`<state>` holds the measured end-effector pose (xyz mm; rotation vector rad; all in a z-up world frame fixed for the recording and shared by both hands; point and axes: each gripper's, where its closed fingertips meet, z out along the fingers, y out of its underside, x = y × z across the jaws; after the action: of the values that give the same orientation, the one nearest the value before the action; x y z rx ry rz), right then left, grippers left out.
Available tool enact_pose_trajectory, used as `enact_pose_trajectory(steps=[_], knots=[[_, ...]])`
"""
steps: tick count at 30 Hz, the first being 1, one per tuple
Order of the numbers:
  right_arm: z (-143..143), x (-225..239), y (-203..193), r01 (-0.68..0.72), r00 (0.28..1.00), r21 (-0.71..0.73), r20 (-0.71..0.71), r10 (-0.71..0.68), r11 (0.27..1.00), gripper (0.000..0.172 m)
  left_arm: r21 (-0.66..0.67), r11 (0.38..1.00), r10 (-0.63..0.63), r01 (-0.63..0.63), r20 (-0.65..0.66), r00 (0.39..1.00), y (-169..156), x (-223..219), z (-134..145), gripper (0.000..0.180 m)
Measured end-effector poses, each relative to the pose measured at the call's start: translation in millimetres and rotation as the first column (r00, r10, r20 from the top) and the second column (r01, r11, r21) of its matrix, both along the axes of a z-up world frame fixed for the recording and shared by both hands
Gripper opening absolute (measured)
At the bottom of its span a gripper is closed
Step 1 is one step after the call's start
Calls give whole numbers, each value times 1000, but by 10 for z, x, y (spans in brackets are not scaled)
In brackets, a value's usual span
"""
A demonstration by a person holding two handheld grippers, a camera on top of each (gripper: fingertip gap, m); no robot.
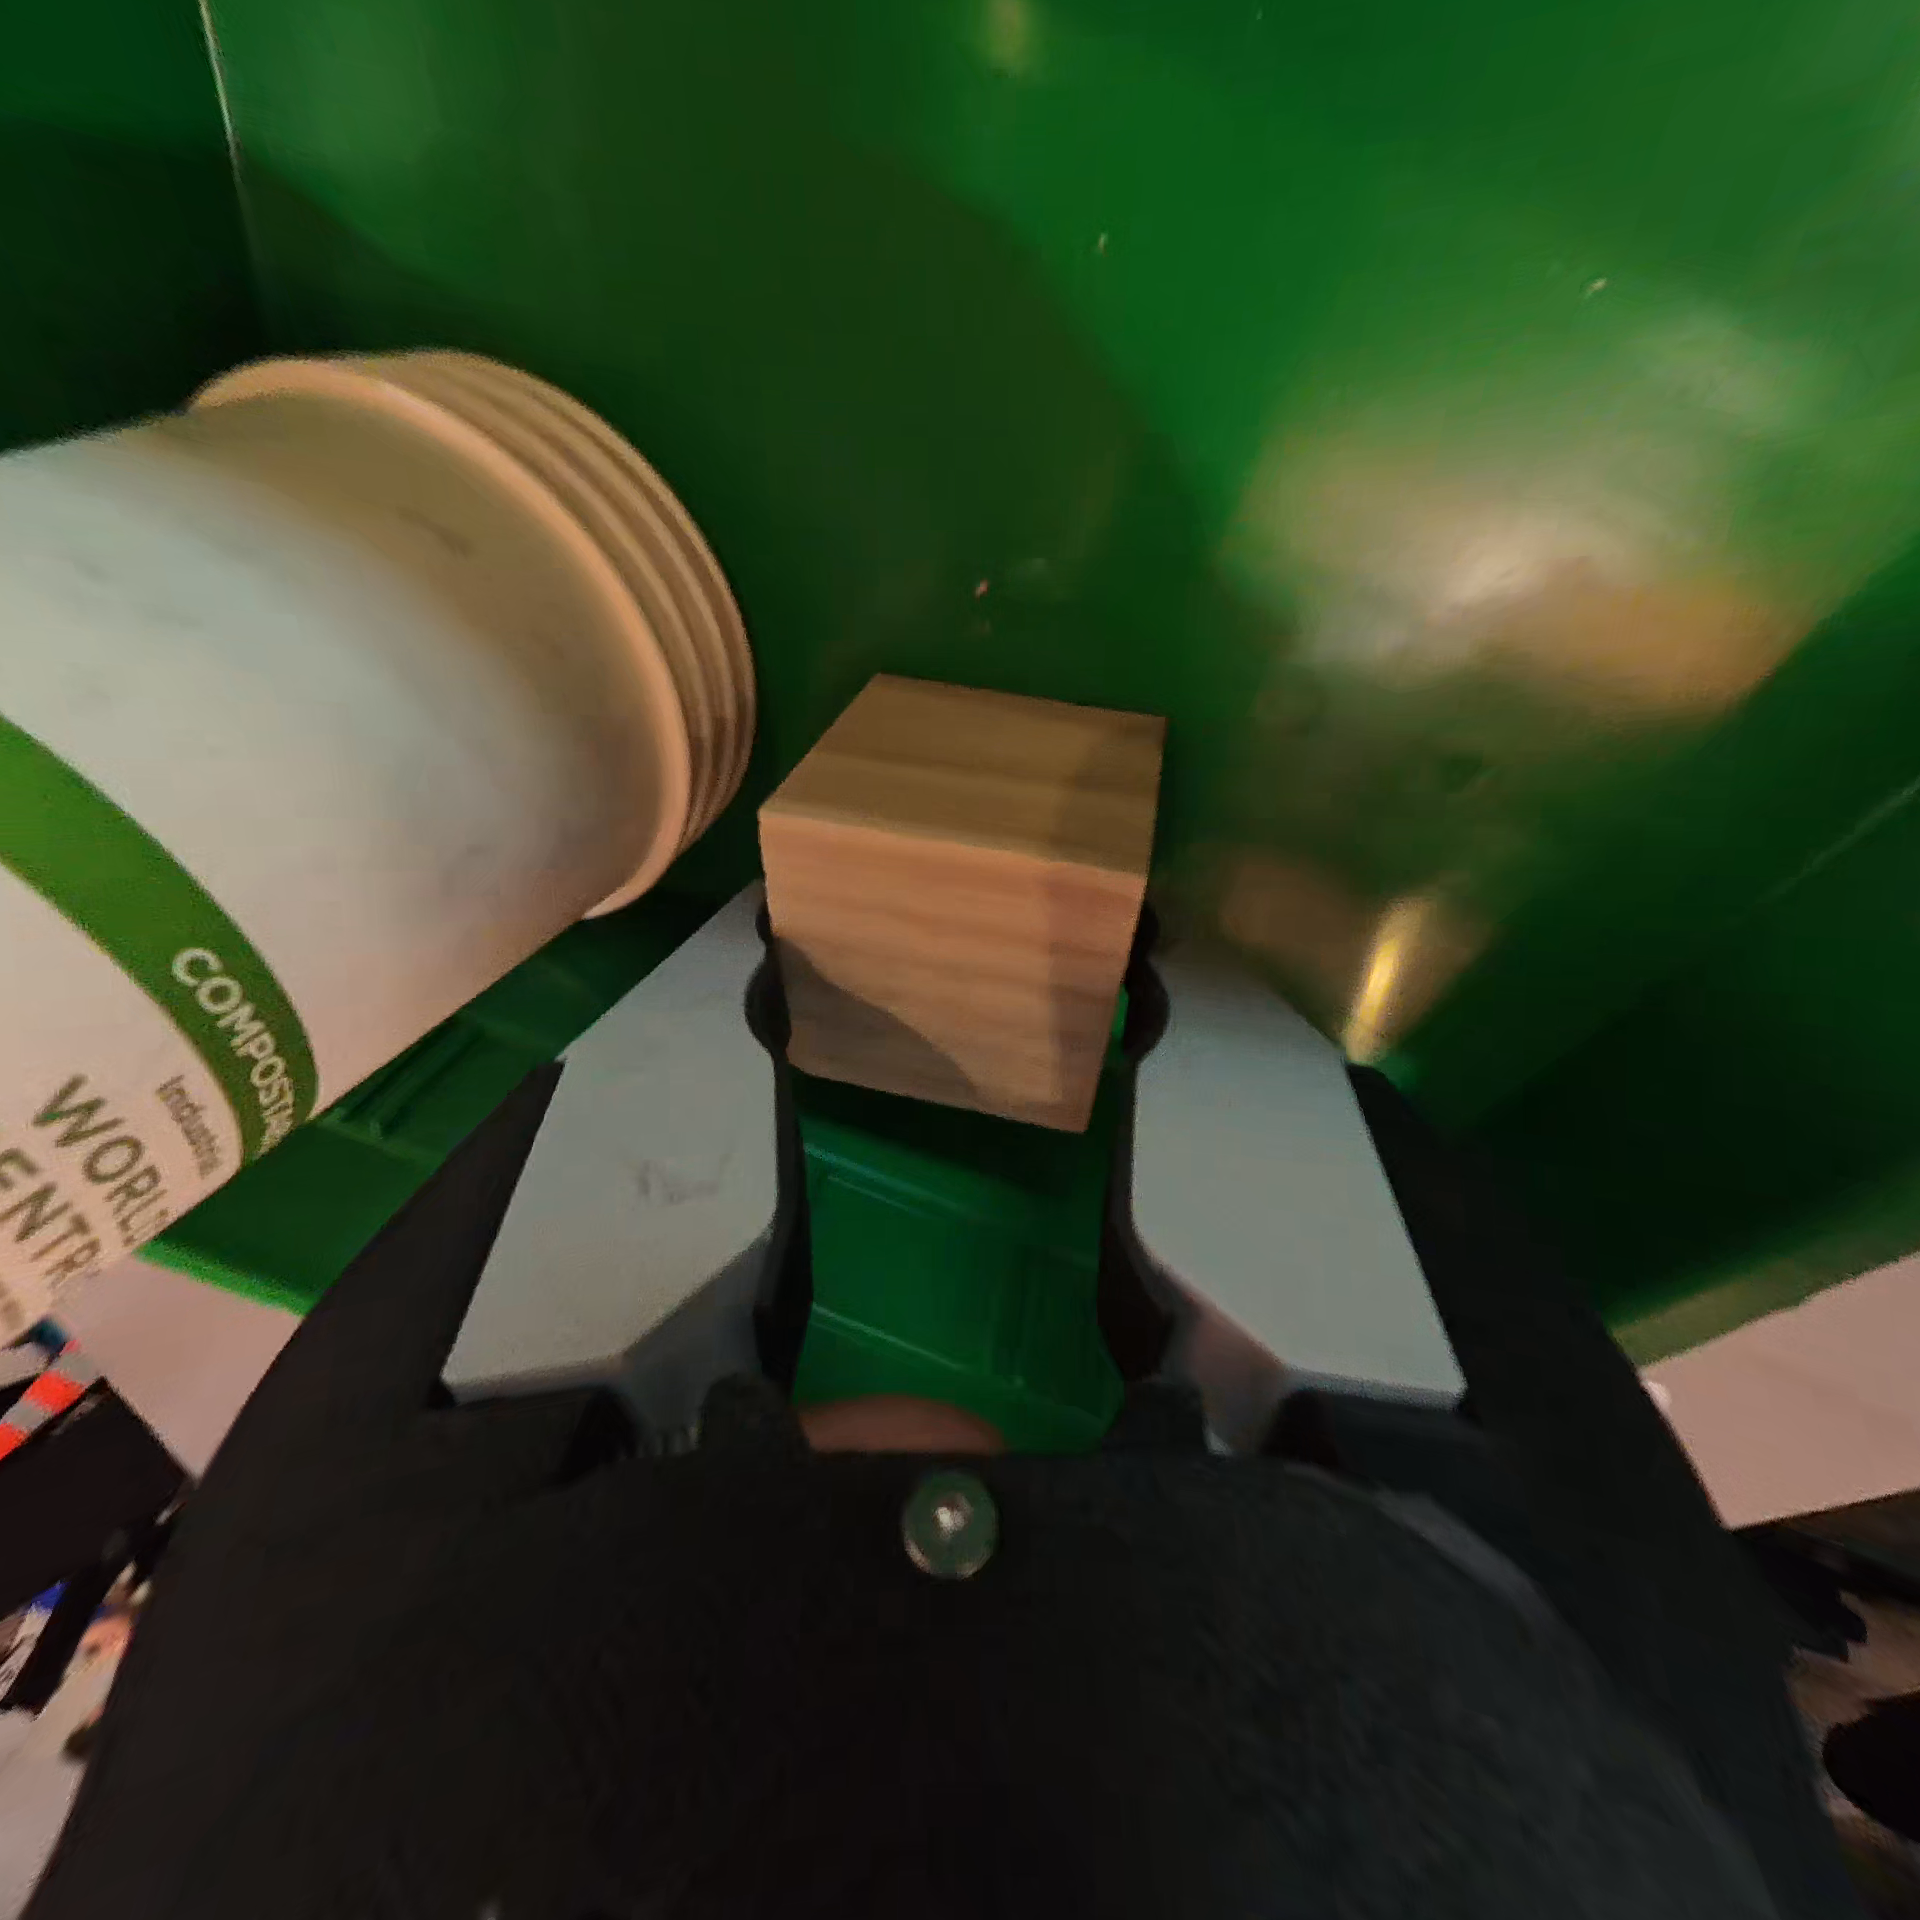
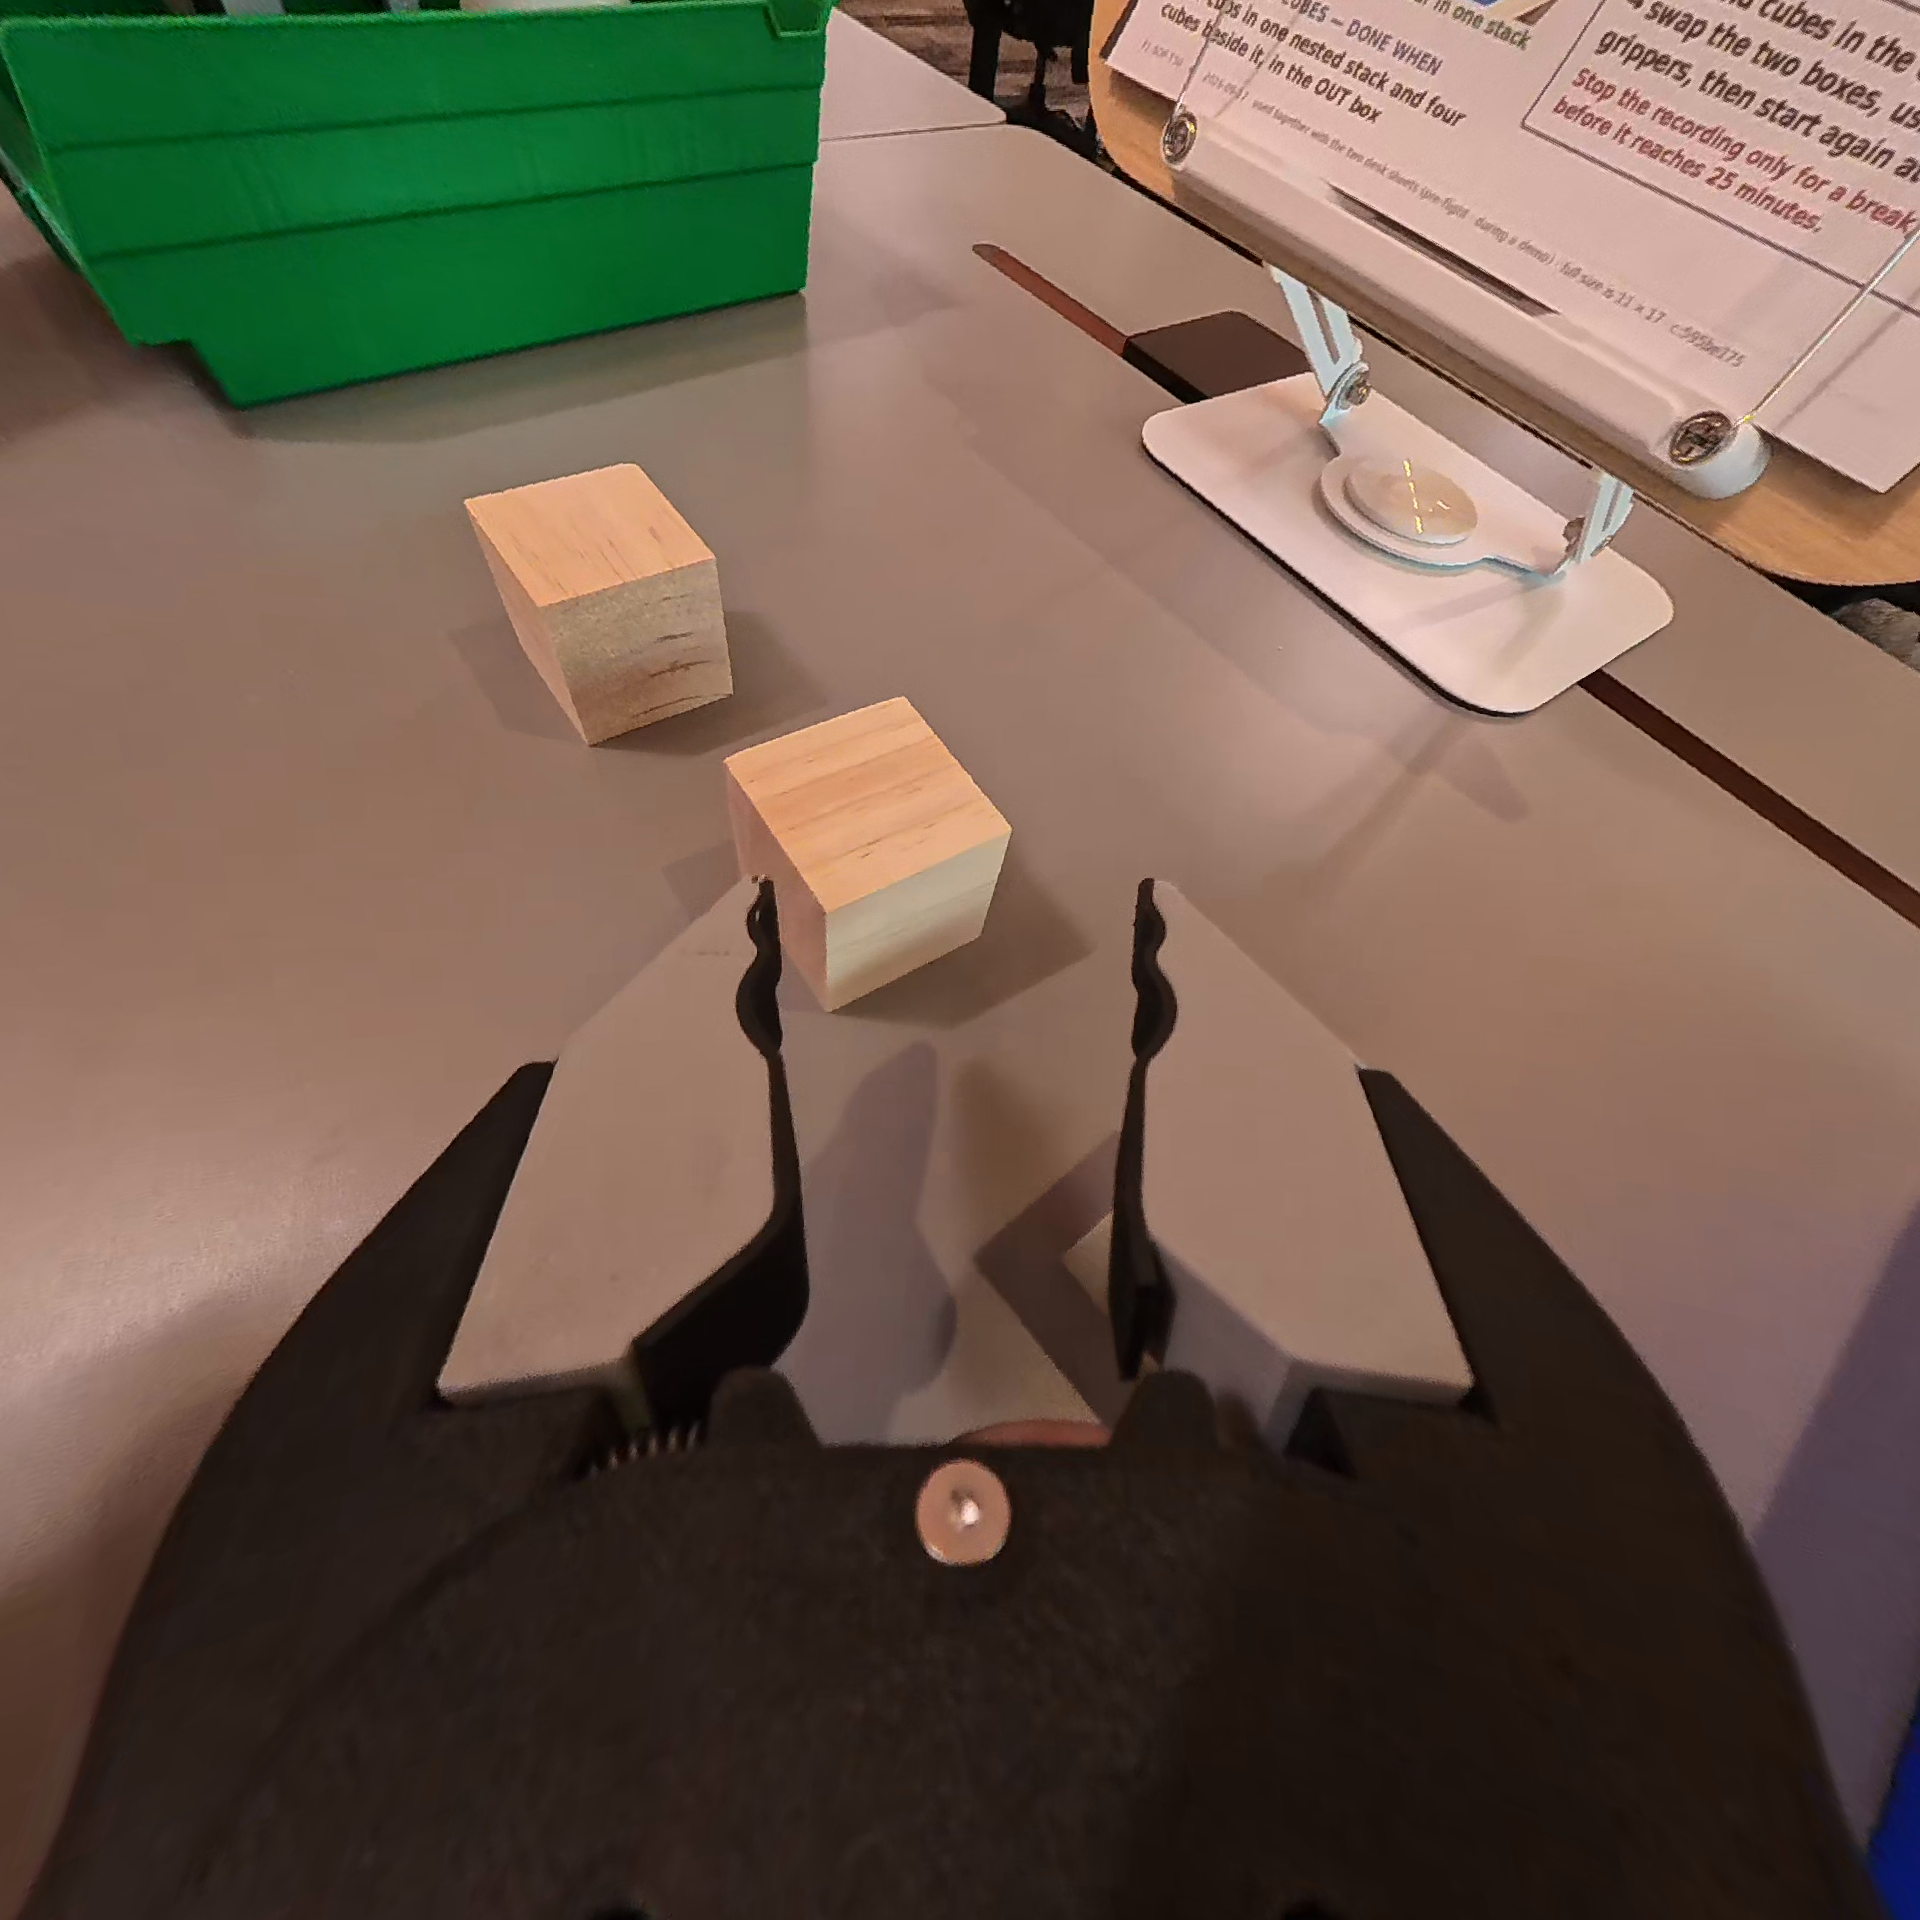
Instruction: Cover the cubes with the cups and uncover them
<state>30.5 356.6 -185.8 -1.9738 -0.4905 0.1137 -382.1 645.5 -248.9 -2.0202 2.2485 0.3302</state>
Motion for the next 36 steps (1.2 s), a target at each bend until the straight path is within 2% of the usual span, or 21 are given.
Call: enact_pose_trajectory(steps=[2, 3, 7, 10, 13, 15, 17, 20, 23, 26, 29, 31, 33, 36], knots=[[10, 3, -5, 0, 1000, 4, 2, 0, 1000, 66, -24, 999, -21, 23, 46, 999, -96, 104, 102, 64], [24, -1, -9, -3, 1000, 7, -2, 3, 1000, 66, 21, 999, -50, 49, 52, 997, -87, 130, 221, 64], [112, -22, -34, -12, 1000, 33, -18, 12, 999, 66, 137, 984, -125, 113, 79, 989, -293, 304, 901, 63], [176, -24, -49, -11, 1000, 57, -17, 12, 998, 65, 203, 959, -225, 199, 115, 968, -675, 656, 1351, 63], [225, -18, -50, -8, 1000, 78, -25, 10, 997, 65, 204, 936, -325, 287, 190, 926, -1178, 1189, 1518, 63], [241, 9, -46, 1, 1000, 87, -30, 2, 996, 65, 170, 923, -373, 345, 179, 910, -1465, 1474, 1396, 63], [258, 61, -41, 18, 999, 99, -36, -15, 995, 64, 145, 917, -390, 372, 123, 913, -1583, 1663, 1157, 63], [305, 139, -65, 44, 997, 115, -60, -37, 992, 64, 105, 918, -387, 382, 28, 922, -1579, 1795, 755, 63], [476, 106, -248, 40, 988, 154, -151, -17, 987, 65, 75, 922, -378, 379, -38, 925, -1540, 1863, 409, 63], [712, 393, -539, 154, 986, 233, -98, -134, 960, 64, 38, 922, -381, 385, -88, 920, -1557, 1891, 133, 63], [844, 929, -828, 305, 952, 256, -70, -297, 917, 58, 30, 917, -392, 399, -132, 911, -1544, 1883, -40, 64], [720, 1289, -933, 400, 916, 186, -69, -395, 897, 62, 42, 917, -389, 397, -129, 912, -1528, 1904, -49, 65], [458, 1512, -929, 456, 890, 72, -62, -452, 887, 70, 42, 920, -384, 391, -117, 916, -1531, 1910, -52, 65], [161, 1978, -875, 615, 778, 42, 132, -615, 787, 70, 54, 920, -381, 388, -108, 918, -1529, 1916, -58, 65]])
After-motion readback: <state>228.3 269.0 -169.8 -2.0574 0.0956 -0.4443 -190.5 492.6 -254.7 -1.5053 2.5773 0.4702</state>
